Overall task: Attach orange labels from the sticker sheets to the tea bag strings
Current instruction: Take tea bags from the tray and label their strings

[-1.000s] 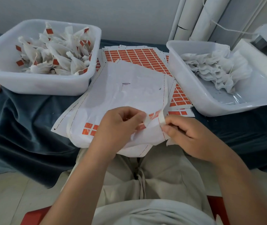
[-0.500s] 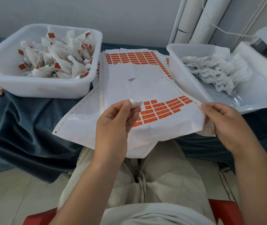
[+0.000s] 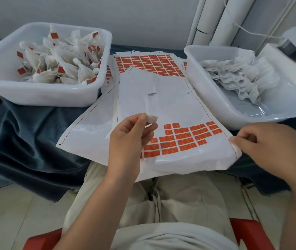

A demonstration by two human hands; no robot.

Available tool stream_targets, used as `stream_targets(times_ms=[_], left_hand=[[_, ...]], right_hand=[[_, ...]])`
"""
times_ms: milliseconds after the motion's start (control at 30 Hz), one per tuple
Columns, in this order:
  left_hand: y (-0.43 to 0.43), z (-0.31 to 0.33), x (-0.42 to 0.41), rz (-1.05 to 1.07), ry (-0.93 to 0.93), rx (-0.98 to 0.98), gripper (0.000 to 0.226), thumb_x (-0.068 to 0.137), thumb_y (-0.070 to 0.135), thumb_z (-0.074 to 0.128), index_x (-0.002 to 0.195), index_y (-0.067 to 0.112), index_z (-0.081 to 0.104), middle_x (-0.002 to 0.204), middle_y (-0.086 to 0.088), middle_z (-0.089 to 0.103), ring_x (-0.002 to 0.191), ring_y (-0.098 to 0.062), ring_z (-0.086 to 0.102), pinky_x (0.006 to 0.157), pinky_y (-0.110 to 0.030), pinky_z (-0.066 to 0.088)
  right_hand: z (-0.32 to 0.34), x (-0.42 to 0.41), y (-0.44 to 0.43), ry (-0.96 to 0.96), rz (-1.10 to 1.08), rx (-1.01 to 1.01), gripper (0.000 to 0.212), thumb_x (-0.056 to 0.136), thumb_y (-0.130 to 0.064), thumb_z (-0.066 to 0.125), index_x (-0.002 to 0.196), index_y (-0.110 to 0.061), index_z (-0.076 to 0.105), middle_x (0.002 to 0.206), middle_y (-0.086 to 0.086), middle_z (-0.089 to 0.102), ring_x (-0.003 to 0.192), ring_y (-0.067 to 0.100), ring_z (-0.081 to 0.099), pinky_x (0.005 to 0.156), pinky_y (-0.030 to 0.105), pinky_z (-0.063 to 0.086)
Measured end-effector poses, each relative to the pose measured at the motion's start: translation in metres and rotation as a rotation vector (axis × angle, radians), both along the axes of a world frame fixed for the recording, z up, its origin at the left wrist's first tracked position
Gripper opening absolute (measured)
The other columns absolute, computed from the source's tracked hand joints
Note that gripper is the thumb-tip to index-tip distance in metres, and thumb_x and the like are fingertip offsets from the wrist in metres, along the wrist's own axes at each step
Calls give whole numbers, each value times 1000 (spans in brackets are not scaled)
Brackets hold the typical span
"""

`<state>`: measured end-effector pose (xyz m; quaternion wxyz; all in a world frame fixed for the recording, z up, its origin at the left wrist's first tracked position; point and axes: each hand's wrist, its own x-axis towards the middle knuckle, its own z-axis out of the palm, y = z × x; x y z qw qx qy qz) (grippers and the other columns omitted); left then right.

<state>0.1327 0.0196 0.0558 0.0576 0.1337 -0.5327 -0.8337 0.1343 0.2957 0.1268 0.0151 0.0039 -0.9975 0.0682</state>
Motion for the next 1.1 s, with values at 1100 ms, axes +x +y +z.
stream_targets(times_ms=[1100], left_hand=[[16, 4, 12, -233, 38, -252, 19, 106, 27, 60, 96, 17, 74, 86, -2, 80, 78, -14, 78, 66, -18, 57]], right_hand=[[-14, 9, -82, 74, 474, -450, 19, 97, -46, 61, 85, -33, 69, 81, -11, 56, 80, 10, 57, 69, 19, 42]])
